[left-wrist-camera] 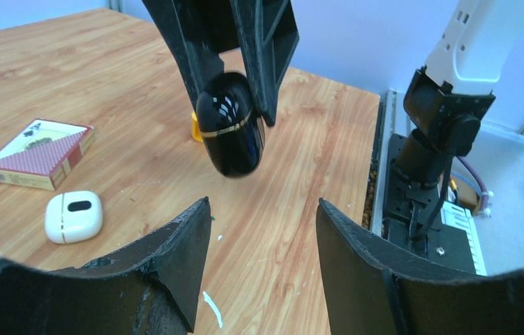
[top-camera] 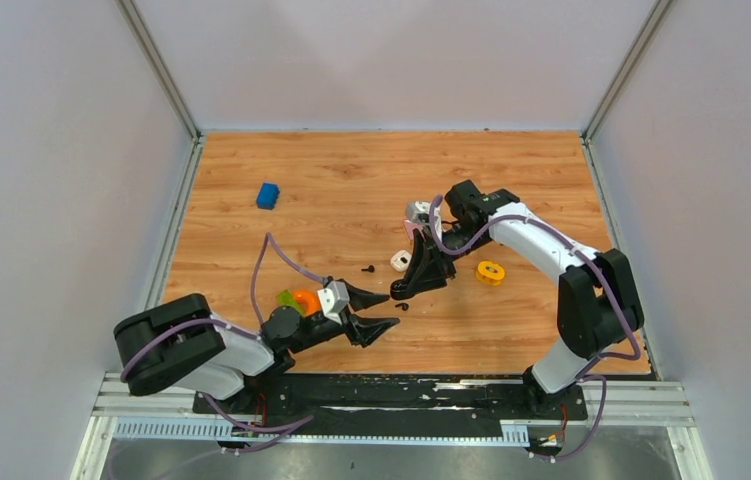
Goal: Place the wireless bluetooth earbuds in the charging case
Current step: Pick up the charging case at the center of the board, then open the charging case.
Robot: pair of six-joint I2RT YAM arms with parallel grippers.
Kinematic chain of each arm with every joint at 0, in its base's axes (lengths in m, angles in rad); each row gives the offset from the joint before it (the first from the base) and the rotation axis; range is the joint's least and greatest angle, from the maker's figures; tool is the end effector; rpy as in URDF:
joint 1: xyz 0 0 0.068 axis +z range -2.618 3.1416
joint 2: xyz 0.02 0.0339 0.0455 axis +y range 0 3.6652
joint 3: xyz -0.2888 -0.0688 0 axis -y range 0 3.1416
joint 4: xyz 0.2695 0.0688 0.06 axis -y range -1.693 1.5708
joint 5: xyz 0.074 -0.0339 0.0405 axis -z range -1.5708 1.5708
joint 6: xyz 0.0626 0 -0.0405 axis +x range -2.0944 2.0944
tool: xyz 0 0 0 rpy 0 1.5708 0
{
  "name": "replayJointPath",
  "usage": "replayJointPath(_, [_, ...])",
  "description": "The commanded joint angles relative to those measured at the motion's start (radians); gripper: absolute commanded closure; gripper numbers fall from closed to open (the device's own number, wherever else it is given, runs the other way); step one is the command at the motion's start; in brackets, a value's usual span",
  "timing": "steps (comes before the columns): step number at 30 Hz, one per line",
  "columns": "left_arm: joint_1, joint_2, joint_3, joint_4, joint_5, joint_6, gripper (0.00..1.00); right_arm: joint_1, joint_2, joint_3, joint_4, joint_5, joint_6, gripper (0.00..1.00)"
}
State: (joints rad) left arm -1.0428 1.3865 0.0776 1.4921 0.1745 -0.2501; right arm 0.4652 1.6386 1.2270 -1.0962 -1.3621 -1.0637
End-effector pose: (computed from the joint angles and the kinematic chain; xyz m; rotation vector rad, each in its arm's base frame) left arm 0.1056 -0.2026 0.1773 0.7200 1.3143 -1.1834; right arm 0.2550 0.1965 0.2620 -1.5351 1.5211 1.6529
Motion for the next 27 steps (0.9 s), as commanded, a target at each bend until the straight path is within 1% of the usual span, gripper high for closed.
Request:
replayJointPath(1, [0.004,-0.073,0.022,0.004,-0.097,0.004,0.36,0.019,-0.022,-0.031,0.191,-0.011,0.19,0.83])
replayJointPath(4, [0.005,-0.168,0.029,-0.119,-0.129,0.022,0.36,0.03,-0.067,-0.075,0.313,0.039,0.307,0.83])
replayJointPath(6, [0.004,-0.217,0.034,-0.181,-0.127,0.031,0.36,0.031,-0.097,-0.103,0.375,0.045,0.348,0.83])
replayJointPath(9, [0.005,-0.214,0.035,-0.175,-0.088,0.029,0.37,0.032,-0.111,-0.108,0.386,0.039,0.356,0.82])
replayJointPath(13, [0.004,-0.152,0.058,-0.156,-0.026,0.011,0.38,0.032,-0.108,-0.099,0.364,0.014,0.339,0.82])
replayJointPath(17, [0.005,-0.103,0.067,-0.104,-0.017,-0.005,0.39,0.036,-0.113,-0.101,0.356,0.018,0.325,0.82])
replayJointPath(27, [0.004,-0.08,0.073,-0.077,0.012,-0.012,0.45,0.065,-0.148,-0.124,0.392,0.09,0.326,0.8])
